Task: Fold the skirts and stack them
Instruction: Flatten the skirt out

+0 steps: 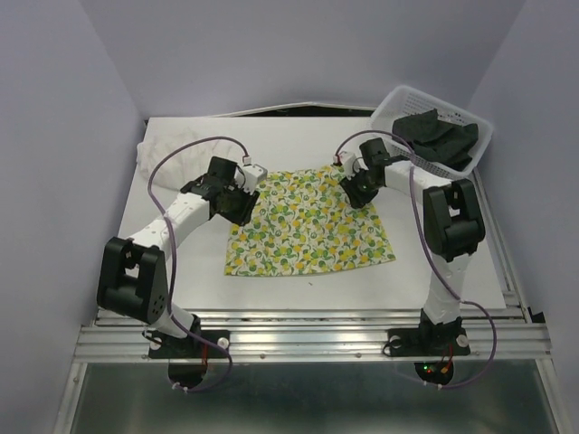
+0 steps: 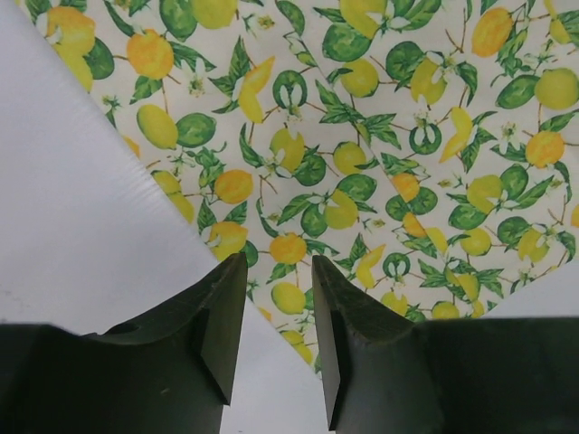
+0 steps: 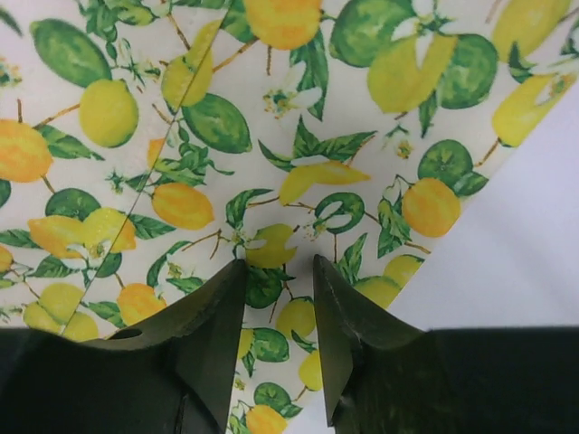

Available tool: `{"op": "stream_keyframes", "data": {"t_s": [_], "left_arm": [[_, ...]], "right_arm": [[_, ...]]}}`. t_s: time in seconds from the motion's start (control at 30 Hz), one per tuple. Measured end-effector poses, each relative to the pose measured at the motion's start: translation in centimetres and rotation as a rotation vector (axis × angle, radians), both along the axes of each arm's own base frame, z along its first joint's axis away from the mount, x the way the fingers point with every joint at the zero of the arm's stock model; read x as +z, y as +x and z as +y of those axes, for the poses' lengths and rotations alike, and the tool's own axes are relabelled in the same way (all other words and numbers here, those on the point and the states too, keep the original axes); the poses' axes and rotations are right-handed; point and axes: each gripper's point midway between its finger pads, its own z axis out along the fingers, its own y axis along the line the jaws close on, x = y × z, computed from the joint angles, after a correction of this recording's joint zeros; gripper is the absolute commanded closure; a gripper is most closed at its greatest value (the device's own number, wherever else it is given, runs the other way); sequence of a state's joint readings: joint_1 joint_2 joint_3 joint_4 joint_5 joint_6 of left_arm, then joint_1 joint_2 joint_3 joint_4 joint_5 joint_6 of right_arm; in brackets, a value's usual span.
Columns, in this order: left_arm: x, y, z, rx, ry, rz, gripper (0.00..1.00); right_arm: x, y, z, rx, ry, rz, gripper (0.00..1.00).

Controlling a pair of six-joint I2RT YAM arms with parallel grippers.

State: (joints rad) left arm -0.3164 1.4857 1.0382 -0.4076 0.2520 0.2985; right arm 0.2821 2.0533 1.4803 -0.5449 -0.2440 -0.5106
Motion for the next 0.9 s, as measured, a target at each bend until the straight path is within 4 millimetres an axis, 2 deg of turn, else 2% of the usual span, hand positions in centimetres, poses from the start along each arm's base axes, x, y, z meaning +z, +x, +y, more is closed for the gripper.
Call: {"op": "stream_keyframes", "data": {"t_s": [0.13,0.2,0.27,0.37,0.43,0.5,0.53,0.57,0.67,0.73,0.77,0.83,0.9], "left_arm": [[-2.0,0.2,-0.8,0.000,0.015,0.050,0.63],[-3.6,1.4,-1.1,0.013,0.036,0.091,0.64],[-5.2,2.9,-1.5,0.023,0.054,0.126,0.64],[-7.2,6.6,-2.6,0.033,0.075,0.163,0.64],[-6.5,10.0,-3.8,0.032,0.057,0.115,0.65],[-6.1,13.9,-5.5,0.021,0.038,0.063,0.64],[-6.0,15.6,-6.4,0.010,0.027,0.034,0.62],[-6.1,16.5,-7.0,0.001,0.022,0.023,0.61],[-6.4,17.3,-8.8,-0.054,0.026,-0.002,0.55],[-6.3,16.8,-9.8,-0.091,0.033,-0.009,0.53],[-6.2,16.7,-10.3,-0.108,0.034,-0.016,0.52],[-5.8,16.2,-11.2,-0.135,0.035,-0.027,0.51],[-5.2,15.3,-11.4,-0.150,0.037,-0.035,0.50]], "right_arm": [[-0.1,-4.0,-1.0,0.014,-0.041,0.046,0.60],[-0.2,-7.5,-0.7,0.046,-0.061,0.094,0.60],[-0.2,-11.1,0.4,0.095,-0.072,0.155,0.59],[0.1,-15.7,3.1,0.184,-0.055,0.254,0.57],[0.9,-19.0,5.9,0.263,-0.009,0.318,0.55],[2.0,-21.4,8.0,0.304,0.057,0.375,0.53],[3.1,-22.4,8.9,0.308,0.096,0.407,0.53],[4.3,-22.8,9.8,0.309,0.141,0.425,0.53],[9.0,-20.9,12.2,0.289,0.282,0.361,0.51],[11.8,-18.0,12.4,0.248,0.355,0.274,0.51],[13.3,-15.8,12.1,0.216,0.383,0.203,0.51],[14.5,-12.7,10.9,0.158,0.402,0.123,0.52],[14.5,-9.7,9.7,0.099,0.397,0.070,0.52]]}}
